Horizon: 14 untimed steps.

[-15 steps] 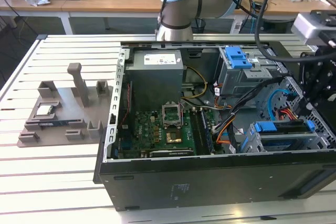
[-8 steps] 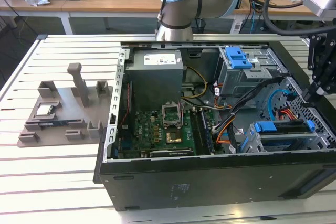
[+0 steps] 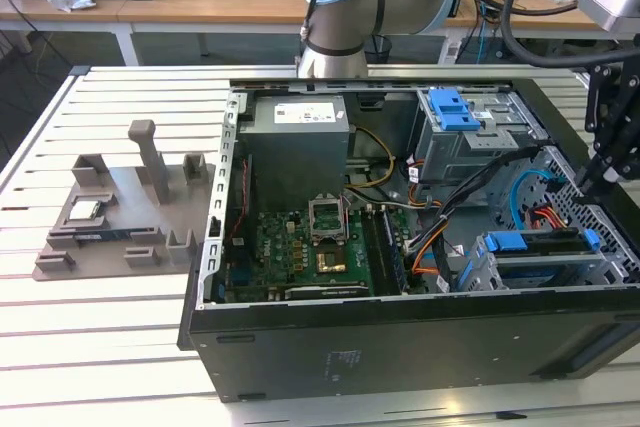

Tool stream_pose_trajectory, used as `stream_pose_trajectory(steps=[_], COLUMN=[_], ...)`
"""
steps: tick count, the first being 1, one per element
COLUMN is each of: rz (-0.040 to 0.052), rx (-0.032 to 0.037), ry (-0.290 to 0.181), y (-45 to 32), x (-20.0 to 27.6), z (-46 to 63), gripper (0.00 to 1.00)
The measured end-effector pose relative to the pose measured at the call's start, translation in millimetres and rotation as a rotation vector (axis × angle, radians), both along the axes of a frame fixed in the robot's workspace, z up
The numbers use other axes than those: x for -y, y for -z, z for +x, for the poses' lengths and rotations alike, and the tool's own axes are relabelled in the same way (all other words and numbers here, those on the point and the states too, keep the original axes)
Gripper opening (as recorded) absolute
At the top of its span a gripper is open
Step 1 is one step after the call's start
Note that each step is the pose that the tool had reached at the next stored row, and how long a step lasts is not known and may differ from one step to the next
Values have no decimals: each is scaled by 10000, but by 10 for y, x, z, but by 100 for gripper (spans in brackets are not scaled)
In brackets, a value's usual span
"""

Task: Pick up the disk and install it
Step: 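Insert the second disk wire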

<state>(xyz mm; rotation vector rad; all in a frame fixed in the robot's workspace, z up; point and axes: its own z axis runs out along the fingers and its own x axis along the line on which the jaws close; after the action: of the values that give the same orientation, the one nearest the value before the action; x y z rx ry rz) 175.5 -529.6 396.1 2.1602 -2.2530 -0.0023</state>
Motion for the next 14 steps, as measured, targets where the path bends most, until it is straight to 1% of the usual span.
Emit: stream_pose_trajectory(steps=[1,4,7,8,9,11,12,14], rz=[0,0,-5,-2,11,93,115,118], rx=[0,0,0,-1,0,-1,0,0], ry=[0,0,0,-1,0,1,0,0], y=[0,-1,-3,3,14,34,52,85], x=[0,0,-7,-28,-62,-112,-146,-168], z=[0,0,-6,-30,-50,-73,-82,-99], gripper=[17,36,36,36,36,36,36,36])
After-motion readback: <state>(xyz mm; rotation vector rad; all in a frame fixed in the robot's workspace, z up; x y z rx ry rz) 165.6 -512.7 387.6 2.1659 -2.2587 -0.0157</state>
